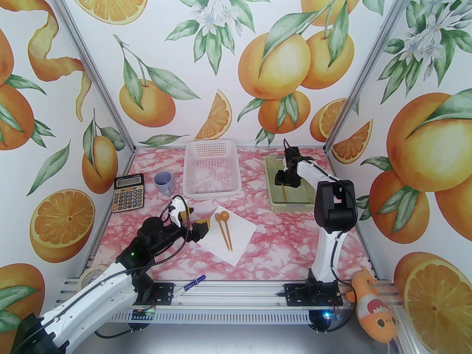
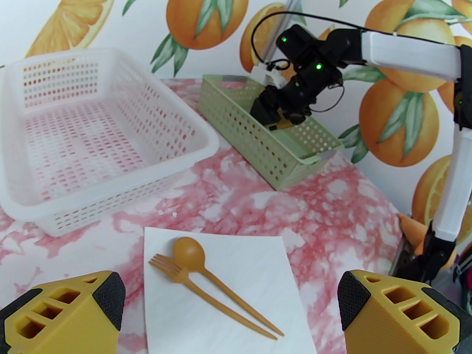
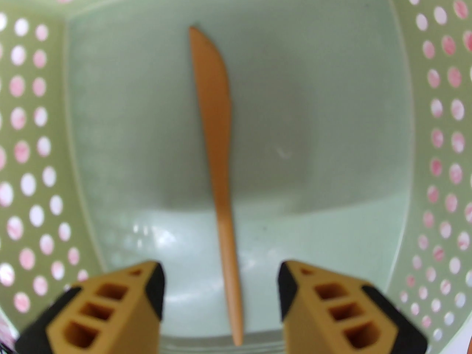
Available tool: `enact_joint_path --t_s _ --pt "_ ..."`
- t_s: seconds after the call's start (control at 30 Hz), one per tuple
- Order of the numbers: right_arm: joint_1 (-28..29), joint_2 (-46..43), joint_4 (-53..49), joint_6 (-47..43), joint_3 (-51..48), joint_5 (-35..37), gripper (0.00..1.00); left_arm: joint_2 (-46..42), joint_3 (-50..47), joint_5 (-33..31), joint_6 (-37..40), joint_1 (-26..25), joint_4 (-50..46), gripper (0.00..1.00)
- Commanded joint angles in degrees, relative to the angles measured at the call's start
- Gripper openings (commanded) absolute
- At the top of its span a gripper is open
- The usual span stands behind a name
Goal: Place the utensils on the paper napkin and roll it up
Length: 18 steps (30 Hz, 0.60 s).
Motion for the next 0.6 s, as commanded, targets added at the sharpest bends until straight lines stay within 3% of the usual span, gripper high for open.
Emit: enact_joint_path --t_s 0.0,0.3,0.57 --pt "-0.6 2.0 -2.4 -0.7 1.7 1.2 0.53 1.0 -0.2 0.2 -0.6 -0.2 1.8 1.00" --pt "-0.6 4.8 -6.2 -2.1 3.0 3.6 0.47 3.5 0.6 0.9 -0.6 -0.2 2.6 1.00" --pt "-0.7 7.3 -9.0 -3.2 4.8 3.2 0.36 4.5 1.1 1.1 -0.6 -0.3 2.8 1.00"
